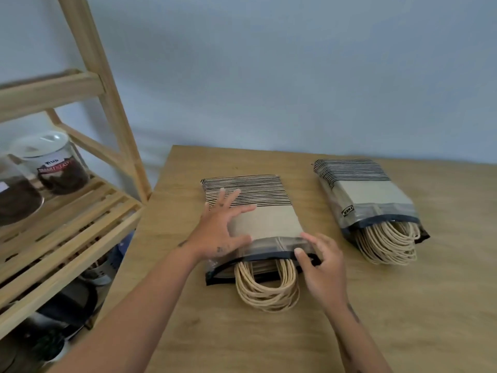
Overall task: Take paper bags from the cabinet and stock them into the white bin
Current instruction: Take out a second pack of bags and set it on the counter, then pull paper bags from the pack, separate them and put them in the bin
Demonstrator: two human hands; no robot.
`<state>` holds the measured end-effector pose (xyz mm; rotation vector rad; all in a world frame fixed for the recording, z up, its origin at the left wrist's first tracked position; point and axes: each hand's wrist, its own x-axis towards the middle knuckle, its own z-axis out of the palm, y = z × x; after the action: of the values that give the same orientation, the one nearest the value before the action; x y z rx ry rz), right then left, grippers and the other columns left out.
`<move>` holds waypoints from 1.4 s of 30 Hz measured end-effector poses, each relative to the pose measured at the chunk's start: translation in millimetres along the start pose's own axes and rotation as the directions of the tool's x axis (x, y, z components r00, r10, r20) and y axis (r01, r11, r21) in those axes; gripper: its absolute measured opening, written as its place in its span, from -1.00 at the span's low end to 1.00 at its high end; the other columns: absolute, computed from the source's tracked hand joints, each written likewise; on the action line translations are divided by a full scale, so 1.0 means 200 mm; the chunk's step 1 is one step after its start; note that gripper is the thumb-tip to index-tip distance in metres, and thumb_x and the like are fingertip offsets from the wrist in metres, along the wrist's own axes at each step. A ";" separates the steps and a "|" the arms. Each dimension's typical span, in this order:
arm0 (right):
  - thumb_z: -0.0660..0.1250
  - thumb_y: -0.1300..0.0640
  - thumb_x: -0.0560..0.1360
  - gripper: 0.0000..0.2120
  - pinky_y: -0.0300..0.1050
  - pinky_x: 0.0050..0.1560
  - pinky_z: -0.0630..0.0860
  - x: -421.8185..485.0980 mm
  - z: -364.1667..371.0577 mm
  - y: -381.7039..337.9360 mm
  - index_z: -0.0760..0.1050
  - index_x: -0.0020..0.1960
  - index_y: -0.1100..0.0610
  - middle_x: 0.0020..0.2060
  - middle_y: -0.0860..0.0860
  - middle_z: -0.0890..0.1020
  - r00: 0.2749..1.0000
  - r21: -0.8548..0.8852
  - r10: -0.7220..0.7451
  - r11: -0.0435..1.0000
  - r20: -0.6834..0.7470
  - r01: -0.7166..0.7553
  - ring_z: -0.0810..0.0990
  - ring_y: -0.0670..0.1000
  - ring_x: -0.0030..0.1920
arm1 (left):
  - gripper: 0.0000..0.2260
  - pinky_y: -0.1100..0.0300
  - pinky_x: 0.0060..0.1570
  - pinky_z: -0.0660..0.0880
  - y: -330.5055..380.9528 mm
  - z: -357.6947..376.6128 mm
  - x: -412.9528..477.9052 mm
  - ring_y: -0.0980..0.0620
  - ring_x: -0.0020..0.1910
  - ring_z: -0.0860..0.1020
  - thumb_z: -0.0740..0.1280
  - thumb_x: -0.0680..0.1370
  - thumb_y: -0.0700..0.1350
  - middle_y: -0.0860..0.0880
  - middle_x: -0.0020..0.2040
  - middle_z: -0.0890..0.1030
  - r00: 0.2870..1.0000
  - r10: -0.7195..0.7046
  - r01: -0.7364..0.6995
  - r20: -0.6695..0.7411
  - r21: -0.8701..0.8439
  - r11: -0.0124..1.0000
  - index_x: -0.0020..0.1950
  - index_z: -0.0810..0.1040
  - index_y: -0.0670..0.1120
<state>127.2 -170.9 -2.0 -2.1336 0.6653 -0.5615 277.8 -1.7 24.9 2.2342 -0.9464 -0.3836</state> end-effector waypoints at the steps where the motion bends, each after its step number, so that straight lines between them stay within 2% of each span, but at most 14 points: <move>1: 0.42 0.15 0.40 -0.78 -0.34 0.09 0.23 -0.04 0.01 0.00 0.56 0.03 -0.04 0.01 -0.10 0.47 0.999 -0.014 -0.010 1.000 -0.042 0.009 0.40 -0.09 0.11 | -0.45 -0.16 0.45 -0.27 0.01 0.02 0.04 0.07 0.52 -0.24 0.38 0.44 0.14 0.15 0.55 -0.04 1.000 0.016 -0.016 0.010 0.045 0.999 0.39 0.28 0.27; 5: 0.44 -0.04 0.30 -0.85 -0.30 -0.11 0.37 -0.15 0.04 -0.03 0.51 -0.24 -0.01 -0.24 -0.13 0.49 0.987 0.064 -0.031 0.997 -0.160 0.041 0.47 -0.17 -0.15 | -0.46 -0.17 0.44 -0.26 -0.01 0.11 0.10 0.05 0.54 -0.14 0.08 0.41 0.37 0.18 0.54 0.04 0.998 0.007 -0.021 0.057 0.244 0.970 0.39 0.21 0.35; 7: 0.37 -0.16 0.27 -0.76 -0.43 -0.21 0.35 -0.18 0.05 -0.03 0.49 -0.27 0.00 -0.30 -0.12 0.50 0.983 0.078 -0.056 0.994 -0.174 0.071 0.47 -0.20 -0.20 | -0.38 -0.16 0.44 -0.25 -0.02 0.13 0.10 0.06 0.54 -0.12 -0.04 0.33 0.42 0.19 0.54 0.05 0.999 -0.003 -0.007 0.036 0.270 0.963 0.39 0.19 0.38; 9: 0.47 -0.11 0.25 -0.74 -0.47 -0.27 0.37 -0.18 0.06 -0.04 0.49 -0.20 -0.01 -0.29 -0.11 0.53 0.992 0.101 -0.034 0.994 -0.125 0.047 0.50 -0.17 -0.23 | -0.35 -0.15 0.44 -0.25 -0.02 0.14 0.10 0.06 0.54 -0.11 -0.09 0.30 0.44 0.19 0.54 0.05 1.000 -0.005 -0.001 0.021 0.294 0.956 0.40 0.17 0.37; 12: 0.56 0.07 0.24 -0.68 -0.46 -0.27 0.42 -0.17 0.08 -0.03 0.56 -0.07 0.07 -0.24 -0.04 0.57 0.994 0.083 0.005 0.997 -0.107 0.004 0.52 -0.14 -0.29 | -0.34 -0.15 0.44 -0.24 -0.02 0.16 0.11 0.04 0.55 -0.10 -0.10 0.31 0.45 0.17 0.54 0.05 1.000 -0.013 0.013 -0.002 0.320 0.947 0.41 0.17 0.36; 17: 0.51 0.15 0.32 -0.63 -0.51 -0.22 0.39 -0.17 0.06 0.00 0.60 0.11 0.15 -0.23 -0.01 0.55 0.988 0.067 0.109 0.993 -0.108 -0.102 0.50 -0.15 -0.25 | -0.34 -0.18 0.43 -0.20 0.01 0.21 0.11 0.00 0.55 -0.09 -0.14 0.34 0.45 0.15 0.55 0.02 0.997 -0.067 0.079 -0.044 0.390 0.917 0.43 0.12 0.34; 19: 0.49 0.16 0.34 -0.65 -0.38 -0.14 0.48 -0.15 0.04 0.01 0.59 0.12 0.15 -0.20 0.01 0.57 0.986 0.048 0.144 0.989 -0.089 -0.140 0.53 -0.09 -0.22 | -0.31 -0.20 0.43 -0.18 0.04 0.24 0.10 -0.02 0.55 -0.09 -0.19 0.33 0.44 0.13 0.56 0.01 0.993 -0.094 0.116 -0.075 0.403 0.908 0.44 0.11 0.33; 21: 0.47 0.14 0.36 -0.65 -0.13 0.00 0.54 -0.12 0.01 0.01 0.59 0.13 0.15 -0.14 0.01 0.59 0.984 0.010 0.167 0.986 -0.065 -0.166 0.58 -0.01 -0.13 | -0.36 -0.23 0.42 -0.17 0.07 0.28 0.09 -0.05 0.55 -0.08 -0.12 0.39 0.43 0.10 0.56 0.02 0.986 -0.137 0.162 -0.092 0.405 0.900 0.45 0.11 0.31; 24: 0.43 0.13 0.40 -0.67 -0.23 -0.02 0.40 -0.07 -0.03 0.00 0.58 0.15 0.16 -0.13 0.02 0.55 0.986 -0.106 0.160 0.981 -0.035 -0.163 0.54 0.00 -0.08 | -0.48 -0.28 0.40 -0.09 0.14 0.26 0.10 -0.08 0.51 0.08 0.07 0.47 0.36 0.04 0.52 0.17 0.983 -0.151 0.182 -0.104 0.436 0.882 0.41 0.23 0.26; 27: 0.39 0.10 0.43 -0.66 -0.36 -0.12 0.20 -0.07 -0.03 0.00 0.55 0.18 0.16 -0.02 0.09 0.58 0.989 -0.228 0.146 0.963 -0.019 -0.147 0.46 -0.02 -0.07 | -0.47 -0.25 0.39 0.00 0.14 0.17 0.18 -0.06 0.35 0.33 0.08 0.39 0.43 0.00 0.33 0.40 0.997 -0.021 0.056 -0.074 0.502 0.863 0.26 0.41 0.21; 29: 0.38 0.11 0.44 -0.68 -0.39 -0.14 0.15 -0.08 -0.03 0.00 0.55 0.17 0.15 0.01 0.11 0.58 0.990 -0.258 0.135 0.956 -0.028 -0.138 0.49 0.02 -0.02 | -0.41 -0.22 0.43 -0.06 0.10 0.15 0.22 -0.04 0.41 0.28 0.03 0.37 0.44 0.00 0.38 0.34 0.999 0.036 -0.033 0.003 0.440 0.897 0.27 0.39 0.17; 33: 0.36 0.10 0.46 -0.71 -0.39 -0.16 0.11 -0.09 -0.02 -0.02 0.55 0.15 0.16 0.03 0.09 0.56 0.992 -0.316 0.122 0.940 -0.037 -0.127 0.45 -0.01 0.01 | -0.36 -0.25 0.42 -0.21 0.04 0.20 0.24 -0.01 0.55 -0.08 0.00 0.43 0.43 0.05 0.57 0.00 0.997 0.008 -0.040 0.076 0.431 0.901 0.47 0.07 0.26; 38: 0.42 0.00 0.40 -0.61 -0.28 -0.02 0.27 -0.08 -0.02 -0.02 0.56 0.14 0.19 0.02 0.07 0.58 0.983 -0.310 0.186 0.934 -0.005 -0.178 0.50 0.02 0.06 | -0.33 -0.23 0.42 -0.24 0.05 0.19 0.24 -0.02 0.55 -0.14 -0.08 0.38 0.43 0.06 0.57 -0.06 0.996 0.000 -0.040 0.090 0.444 0.895 0.48 0.03 0.28; 42: 0.37 0.13 0.45 -0.82 -0.34 -0.22 0.14 -0.07 -0.02 -0.04 0.58 -0.02 0.21 -0.10 0.08 0.59 0.989 -0.323 0.146 0.935 -0.017 -0.143 0.41 -0.06 -0.14 | -0.33 -0.24 0.43 -0.26 0.03 0.20 0.25 0.00 0.55 -0.16 -0.05 0.37 0.44 0.08 0.57 -0.07 0.996 -0.004 -0.034 0.092 0.405 0.914 0.47 0.04 0.30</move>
<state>116.9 -159.8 4.3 -2.3618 0.9572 -0.3839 288.6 -59.0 0.1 2.5995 -1.1786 -0.3034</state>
